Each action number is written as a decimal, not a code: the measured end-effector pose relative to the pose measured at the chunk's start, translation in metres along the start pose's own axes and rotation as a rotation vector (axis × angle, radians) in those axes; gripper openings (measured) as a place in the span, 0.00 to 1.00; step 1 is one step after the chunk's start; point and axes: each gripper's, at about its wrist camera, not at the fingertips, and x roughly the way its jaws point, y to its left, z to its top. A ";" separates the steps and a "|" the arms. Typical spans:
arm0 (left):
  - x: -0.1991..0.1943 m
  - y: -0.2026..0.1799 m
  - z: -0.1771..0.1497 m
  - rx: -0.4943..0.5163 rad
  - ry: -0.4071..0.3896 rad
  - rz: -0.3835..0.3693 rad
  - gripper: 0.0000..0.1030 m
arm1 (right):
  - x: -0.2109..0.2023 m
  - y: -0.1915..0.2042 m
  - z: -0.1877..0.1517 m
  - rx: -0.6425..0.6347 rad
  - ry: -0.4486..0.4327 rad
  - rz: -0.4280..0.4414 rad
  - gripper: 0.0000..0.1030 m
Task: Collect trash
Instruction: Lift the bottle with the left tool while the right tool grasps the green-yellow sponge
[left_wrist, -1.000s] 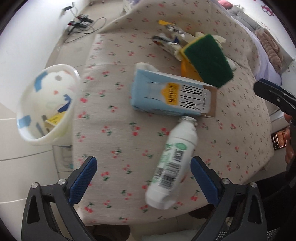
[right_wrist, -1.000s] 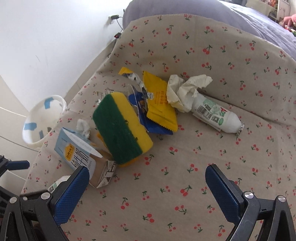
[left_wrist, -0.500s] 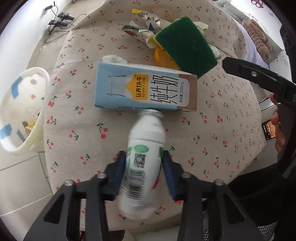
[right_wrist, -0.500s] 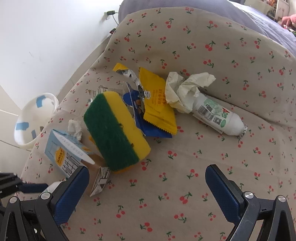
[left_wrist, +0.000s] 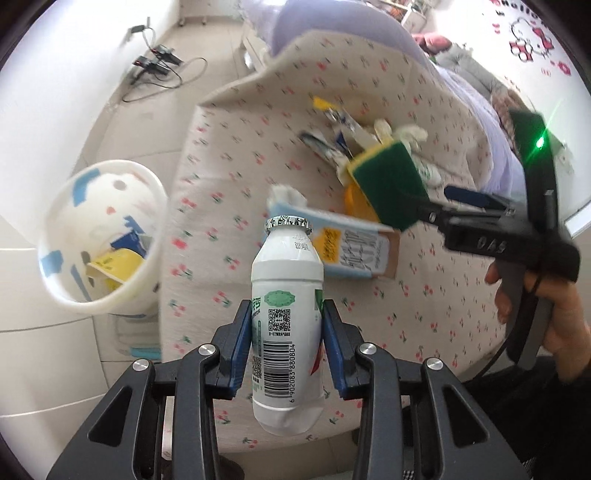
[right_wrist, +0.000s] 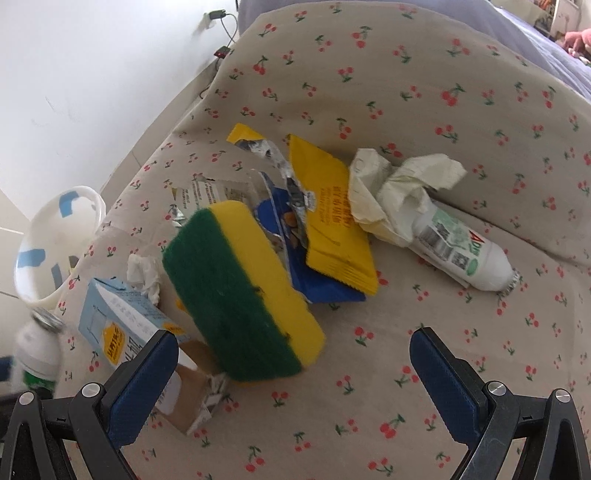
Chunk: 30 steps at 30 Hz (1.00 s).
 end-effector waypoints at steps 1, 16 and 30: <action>-0.002 0.003 0.001 -0.010 -0.008 0.002 0.37 | 0.002 0.003 0.002 -0.008 0.002 -0.011 1.00; -0.015 0.034 0.005 -0.099 -0.067 0.035 0.37 | 0.026 0.020 0.020 -0.021 0.058 -0.081 0.79; -0.033 0.055 0.012 -0.169 -0.127 0.040 0.37 | 0.010 0.019 0.017 -0.013 0.040 -0.005 0.35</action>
